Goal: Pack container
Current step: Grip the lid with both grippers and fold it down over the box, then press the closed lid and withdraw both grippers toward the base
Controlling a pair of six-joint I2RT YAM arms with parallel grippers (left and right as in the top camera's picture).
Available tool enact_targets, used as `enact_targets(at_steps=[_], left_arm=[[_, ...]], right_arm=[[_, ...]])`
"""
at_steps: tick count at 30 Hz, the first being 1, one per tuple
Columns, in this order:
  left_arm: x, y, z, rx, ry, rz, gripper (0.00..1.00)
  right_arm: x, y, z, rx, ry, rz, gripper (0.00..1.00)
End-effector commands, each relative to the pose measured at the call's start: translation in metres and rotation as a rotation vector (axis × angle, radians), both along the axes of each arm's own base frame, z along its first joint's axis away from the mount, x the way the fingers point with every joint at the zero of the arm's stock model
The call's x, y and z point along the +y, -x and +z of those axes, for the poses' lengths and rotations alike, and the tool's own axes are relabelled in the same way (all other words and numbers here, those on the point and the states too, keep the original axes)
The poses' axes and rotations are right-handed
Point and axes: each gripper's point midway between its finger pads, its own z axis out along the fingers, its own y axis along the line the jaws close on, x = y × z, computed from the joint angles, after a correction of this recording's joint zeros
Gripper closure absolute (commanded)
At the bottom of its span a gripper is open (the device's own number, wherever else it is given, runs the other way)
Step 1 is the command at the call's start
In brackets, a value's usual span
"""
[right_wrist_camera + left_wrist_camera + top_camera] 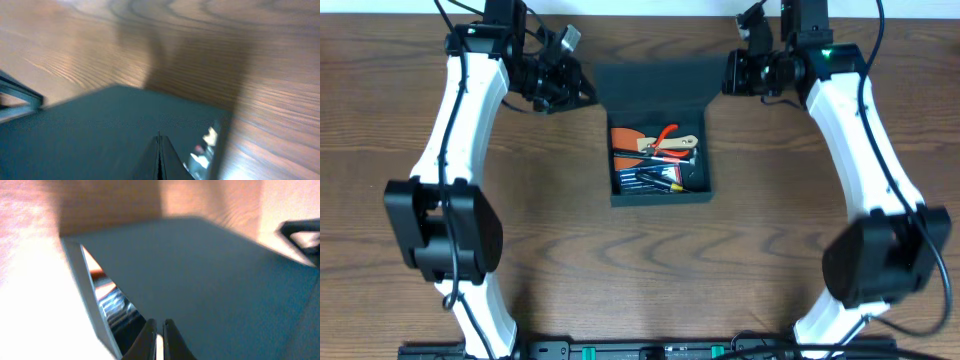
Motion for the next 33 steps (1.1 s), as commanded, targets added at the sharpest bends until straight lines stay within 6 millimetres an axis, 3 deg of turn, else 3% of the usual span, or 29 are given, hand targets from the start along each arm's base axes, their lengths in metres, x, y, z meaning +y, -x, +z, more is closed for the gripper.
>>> enact_targets(at_steps=[1, 7, 10, 19, 24, 33], left_arm=[[0.007, 0.019, 0.021, -0.127, -0.13, -0.085, 0.94], [0.014, 0.044, 0.033, -0.133, -0.242, -0.104, 0.94], [0.015, 0.052, 0.038, -0.143, -0.276, -0.113, 0.94], [0.009, 0.08, 0.039, -0.077, -0.287, -0.172, 0.94], [-0.008, 0.096, 0.035, -0.083, -0.302, -0.271, 0.94], [-0.035, 0.097, -0.013, -0.164, -0.47, -0.384, 0.94]], right_arm=[[-0.007, 0.015, 0.036, -0.19, 0.249, 0.049, 0.99], [-0.011, 0.037, 0.066, -0.255, 0.315, 0.034, 0.99], [-0.014, 0.043, 0.07, -0.253, 0.321, 0.027, 0.99], [-0.03, 0.071, 0.046, -0.118, 0.413, 0.058, 0.99], [-0.033, 0.086, 0.029, -0.046, 0.442, 0.1, 0.99], [-0.002, 0.116, -0.038, 0.089, 0.371, 0.226, 0.99]])
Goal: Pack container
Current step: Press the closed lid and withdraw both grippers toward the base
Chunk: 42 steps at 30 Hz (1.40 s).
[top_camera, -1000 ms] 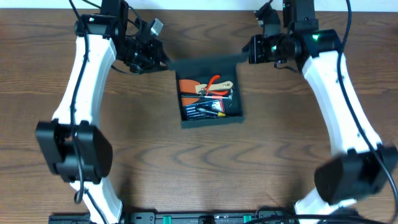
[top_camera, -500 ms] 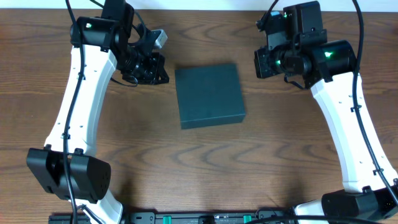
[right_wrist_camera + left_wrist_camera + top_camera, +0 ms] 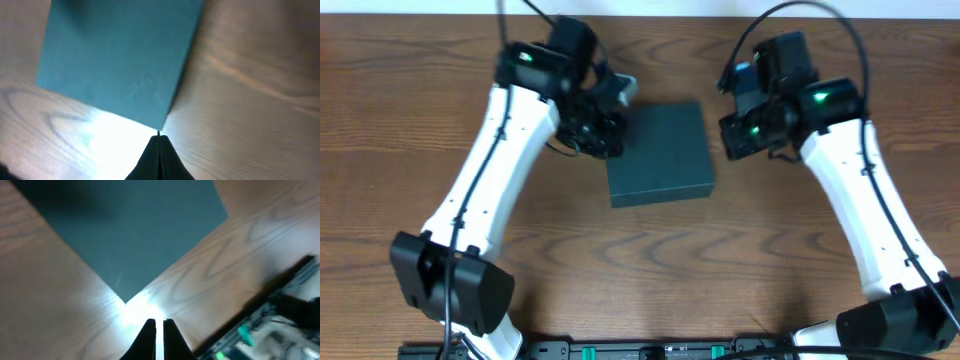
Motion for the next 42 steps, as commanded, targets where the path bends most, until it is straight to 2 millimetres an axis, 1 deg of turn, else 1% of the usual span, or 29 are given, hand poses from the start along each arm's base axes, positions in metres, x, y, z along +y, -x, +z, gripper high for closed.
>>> enact_targets(at_steps=[1, 4, 8, 11, 14, 18, 20, 22, 25, 27, 29, 32, 35, 37, 38, 40, 42], left_arm=[[0.003, -0.001, -0.027, -0.056, -0.108, -0.04, 0.94], [0.003, -0.01, -0.053, -0.08, -0.141, -0.007, 0.94], [0.006, -0.013, -0.091, -0.089, -0.152, 0.018, 0.94], [0.013, -0.01, -0.118, -0.091, -0.184, 0.03, 0.94], [0.017, -0.004, -0.138, -0.082, -0.193, 0.03, 0.94], [0.021, 0.005, -0.158, -0.066, -0.2, 0.028, 0.94], [0.022, 0.008, -0.16, -0.056, -0.203, 0.027, 0.94], [0.022, 0.008, -0.158, -0.057, -0.202, 0.028, 0.94], [0.021, 0.006, -0.142, -0.057, -0.197, 0.054, 0.94], [0.021, 0.007, -0.121, -0.069, -0.19, 0.061, 0.94], [0.021, 0.007, -0.095, -0.104, -0.174, 0.065, 0.94], [0.021, 0.006, -0.045, -0.209, -0.124, 0.077, 0.94], [0.024, 0.011, 0.008, -0.344, -0.063, 0.093, 0.9], [0.034, 0.016, 0.036, -0.439, -0.064, 0.119, 0.88], [0.044, 0.019, 0.05, -0.494, -0.081, 0.142, 0.87], [0.064, 0.025, 0.074, -0.589, -0.124, 0.193, 0.86], [0.088, 0.035, 0.098, -0.69, -0.179, 0.259, 0.85]], right_arm=[[0.02, 0.016, -0.026, 0.053, -0.048, 0.068, 0.99], [0.026, 0.019, -0.046, 0.073, -0.08, 0.07, 0.99], [0.025, 0.024, -0.073, 0.097, -0.078, 0.06, 0.99], [0.028, 0.025, -0.088, 0.109, -0.108, 0.032, 0.99], [0.036, 0.028, -0.099, 0.114, -0.15, 0.047, 0.99], [0.037, 0.036, -0.117, 0.127, -0.15, 0.039, 0.99], [0.036, 0.039, -0.122, 0.136, -0.148, 0.034, 0.99], [0.036, 0.039, -0.123, 0.145, -0.152, 0.016, 0.99], [0.035, 0.038, -0.116, 0.133, -0.157, 0.013, 0.99], [0.035, 0.034, -0.105, 0.113, -0.171, -0.008, 0.99], [0.035, 0.028, -0.085, 0.06, -0.189, -0.009, 0.99], [0.035, 0.02, -0.045, -0.056, -0.219, -0.002, 0.99], [0.03, 0.014, -0.003, -0.189, -0.224, -0.01, 0.99], [0.02, 0.012, 0.022, -0.281, -0.195, -0.028, 0.99], [0.013, 0.012, 0.032, -0.324, -0.169, -0.041, 0.99], [-0.009, 0.012, 0.052, -0.416, -0.086, -0.099, 0.99], [-0.032, 0.016, 0.072, -0.5, -0.012, -0.17, 0.99]])
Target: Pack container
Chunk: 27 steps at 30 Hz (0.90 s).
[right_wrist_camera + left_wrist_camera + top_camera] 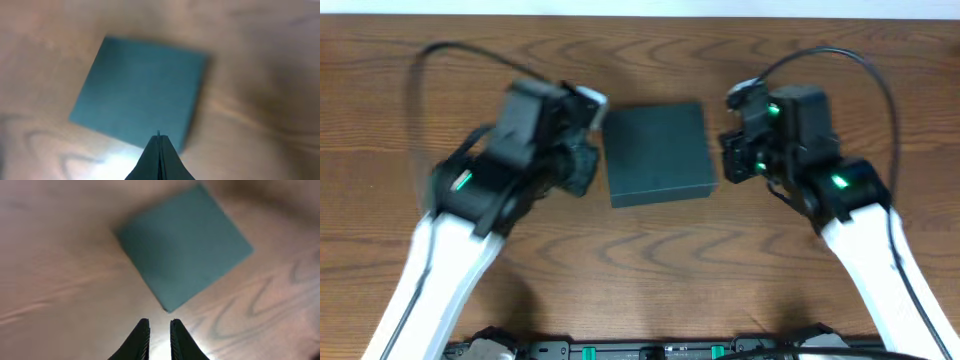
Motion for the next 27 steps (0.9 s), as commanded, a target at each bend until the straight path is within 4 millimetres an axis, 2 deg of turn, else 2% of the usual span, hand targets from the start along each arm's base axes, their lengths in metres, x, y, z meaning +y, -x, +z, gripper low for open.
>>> enact_targets(at_steps=[1, 4, 8, 11, 14, 15, 16, 17, 22, 25, 26, 27], left_arm=[[0.05, 0.012, 0.039, -0.174, -0.108, 0.169, 0.83], [0.079, 0.035, 0.067, -0.282, -0.132, 0.252, 0.77], [0.111, 0.071, 0.098, -0.409, -0.127, 0.336, 0.67], [0.133, 0.099, 0.115, -0.495, -0.112, 0.394, 0.63], [0.152, 0.125, 0.123, -0.553, -0.102, 0.437, 0.59], [0.158, 0.134, 0.124, -0.566, -0.104, 0.452, 0.53], [0.164, 0.141, 0.123, -0.571, -0.109, 0.462, 0.42], [0.168, 0.148, 0.12, -0.571, -0.116, 0.47, 0.01], [0.186, 0.17, 0.106, -0.545, -0.171, 0.501, 0.02], [0.188, 0.174, 0.095, -0.501, -0.204, 0.489, 0.01], [0.188, 0.176, 0.092, -0.488, -0.214, 0.485, 0.01], [0.189, 0.177, 0.089, -0.476, -0.223, 0.482, 0.02]], right_arm=[[-0.048, 0.001, 0.037, -0.157, 0.146, -0.182, 0.99], [-0.063, 0.019, 0.071, -0.278, 0.178, -0.195, 0.99], [-0.075, 0.057, 0.115, -0.428, 0.149, -0.192, 0.99], [-0.087, 0.091, 0.134, -0.502, 0.146, -0.192, 0.99], [-0.106, 0.122, 0.14, -0.538, 0.164, -0.242, 0.99], [-0.111, 0.131, 0.138, -0.539, 0.17, -0.253, 0.99], [-0.115, 0.141, 0.136, -0.535, 0.175, -0.256, 0.99], [-0.118, 0.15, 0.132, -0.529, 0.178, -0.255, 0.99], [-0.128, 0.181, 0.11, -0.467, 0.206, -0.243, 0.96], [-0.13, 0.186, 0.102, -0.436, 0.22, -0.238, 0.76], [-0.13, 0.185, 0.101, -0.432, 0.222, -0.237, 0.63], [-0.13, 0.185, 0.1, -0.431, 0.222, -0.237, 0.29]])
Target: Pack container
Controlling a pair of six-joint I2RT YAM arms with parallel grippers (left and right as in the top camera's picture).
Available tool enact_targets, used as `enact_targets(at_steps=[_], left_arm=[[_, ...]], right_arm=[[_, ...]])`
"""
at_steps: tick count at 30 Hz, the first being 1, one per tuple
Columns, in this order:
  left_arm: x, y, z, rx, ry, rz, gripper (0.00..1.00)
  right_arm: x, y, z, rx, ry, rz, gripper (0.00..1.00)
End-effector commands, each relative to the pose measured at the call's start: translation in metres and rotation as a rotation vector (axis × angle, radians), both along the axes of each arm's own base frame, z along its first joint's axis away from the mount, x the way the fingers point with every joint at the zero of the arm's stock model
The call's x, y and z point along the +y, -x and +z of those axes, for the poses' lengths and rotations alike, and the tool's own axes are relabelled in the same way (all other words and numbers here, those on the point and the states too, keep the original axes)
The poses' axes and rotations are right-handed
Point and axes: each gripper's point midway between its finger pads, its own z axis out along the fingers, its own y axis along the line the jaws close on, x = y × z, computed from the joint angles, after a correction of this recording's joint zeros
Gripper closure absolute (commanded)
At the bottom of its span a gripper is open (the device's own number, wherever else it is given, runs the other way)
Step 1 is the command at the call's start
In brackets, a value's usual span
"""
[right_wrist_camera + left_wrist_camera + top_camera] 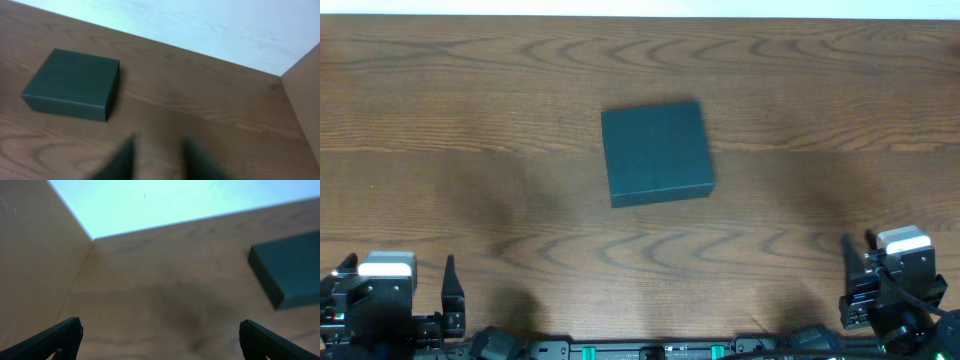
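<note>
The dark green-grey box (656,153) lies with its lid down in the middle of the wooden table (470,120); its contents are hidden. The left wrist view shows the box (287,275) far off at the right edge, and the right wrist view shows the box (72,84) at upper left. My left gripper (160,340) is open wide over bare wood, holding nothing. My right gripper (157,160) is blurred, its fingers apart and empty. In the overhead view the left arm (380,300) and right arm (900,285) sit at the table's near corners, well away from the box.
A pale wall (200,25) runs behind the table's far edge. A beige side panel (30,255) stands at the left, and another panel (305,110) stands at the right. Bare wood lies between the arms and the box.
Both arms were at the box's sides with fingers close together or shut. Now they are at the table's near corners and both grippers are open. The box has not moved.
First the box stood open, lid raised at the back, tools visible inside, my shut grippers at the lid's two corners. Then the lid was down and the grippers were beside the box. Afterwards they were higher above the table. Now both arms are back at the front, open.
</note>
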Motion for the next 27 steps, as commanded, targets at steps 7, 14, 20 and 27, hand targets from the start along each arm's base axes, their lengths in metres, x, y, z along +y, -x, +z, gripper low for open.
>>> enact_targets(at_steps=[7, 14, 20, 27], left_arm=[[0.007, 0.006, -0.011, 0.054, -0.032, 0.027, 0.02], [0.007, 0.006, -0.011, 0.054, -0.032, 0.027, 0.02], [0.007, 0.006, -0.011, 0.054, -0.032, 0.027, 0.02], [0.007, 0.006, -0.011, 0.054, -0.032, 0.027, 0.02]], right_arm=[[-0.002, -0.001, 0.0, -0.002, 0.014, -0.01, 0.01], [-0.004, 0.005, -0.013, 0.052, 0.032, -0.009, 0.01], [-0.007, 0.013, -0.026, 0.113, 0.052, -0.009, 0.01], [-0.009, 0.021, -0.04, 0.178, 0.073, -0.008, 0.01]])
